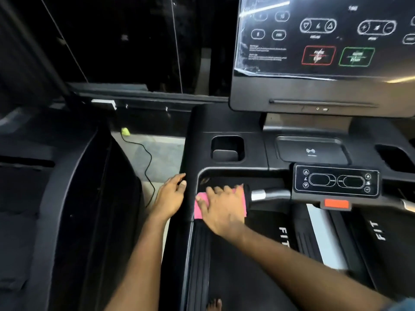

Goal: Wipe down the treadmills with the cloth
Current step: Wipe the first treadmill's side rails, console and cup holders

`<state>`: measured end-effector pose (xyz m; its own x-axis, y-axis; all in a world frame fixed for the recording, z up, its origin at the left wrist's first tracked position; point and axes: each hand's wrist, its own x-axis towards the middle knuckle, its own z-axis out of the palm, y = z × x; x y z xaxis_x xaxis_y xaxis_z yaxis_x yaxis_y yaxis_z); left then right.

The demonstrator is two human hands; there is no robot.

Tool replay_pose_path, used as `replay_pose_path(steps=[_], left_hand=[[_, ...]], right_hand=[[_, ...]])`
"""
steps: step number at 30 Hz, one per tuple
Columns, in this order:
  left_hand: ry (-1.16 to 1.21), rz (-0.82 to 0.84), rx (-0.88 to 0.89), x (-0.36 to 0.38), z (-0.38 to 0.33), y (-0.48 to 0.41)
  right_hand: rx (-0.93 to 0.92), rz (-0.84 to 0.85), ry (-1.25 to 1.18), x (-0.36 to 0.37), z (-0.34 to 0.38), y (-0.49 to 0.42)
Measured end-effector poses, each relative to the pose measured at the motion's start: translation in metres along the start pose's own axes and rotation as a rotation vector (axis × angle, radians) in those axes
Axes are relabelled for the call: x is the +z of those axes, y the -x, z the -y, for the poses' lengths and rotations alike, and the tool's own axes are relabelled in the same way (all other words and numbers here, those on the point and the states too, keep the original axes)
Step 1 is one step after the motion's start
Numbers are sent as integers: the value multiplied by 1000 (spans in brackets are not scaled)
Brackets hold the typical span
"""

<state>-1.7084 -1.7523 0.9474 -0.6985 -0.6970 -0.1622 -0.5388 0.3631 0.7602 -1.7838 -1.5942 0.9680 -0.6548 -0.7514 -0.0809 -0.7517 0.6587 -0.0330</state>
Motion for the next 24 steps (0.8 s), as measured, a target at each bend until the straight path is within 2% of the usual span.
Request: replay_pose_path(steps=[3,6,11,14,17,20,21,24], left_hand=[[-39,-97,56,14,5,-16],[-13,-233,2,31,-7,-25],[-104,-264,1,51,-14,-32],[-134,-249,25,54,-9,-34],[-177,-254,68,55,-7,-36],[-176,-258,36,55,-5,-34],[-186,-256,31,55,-5,-33],[-161,-251,33,54,-7,-32]], right_hand=[[-57,-73,-40,0,11,-11],[-138,-182,-6,9,-24,-1],[120,-291,119,-6,-125,7],[305,-288,105,-4,-83,-5],[161,-241,-30,14,-19,-6],[11,-271,-22,17,-53,9],[33,-306,3,18,-71,14],[297,-461,-75,30,-92,28]])
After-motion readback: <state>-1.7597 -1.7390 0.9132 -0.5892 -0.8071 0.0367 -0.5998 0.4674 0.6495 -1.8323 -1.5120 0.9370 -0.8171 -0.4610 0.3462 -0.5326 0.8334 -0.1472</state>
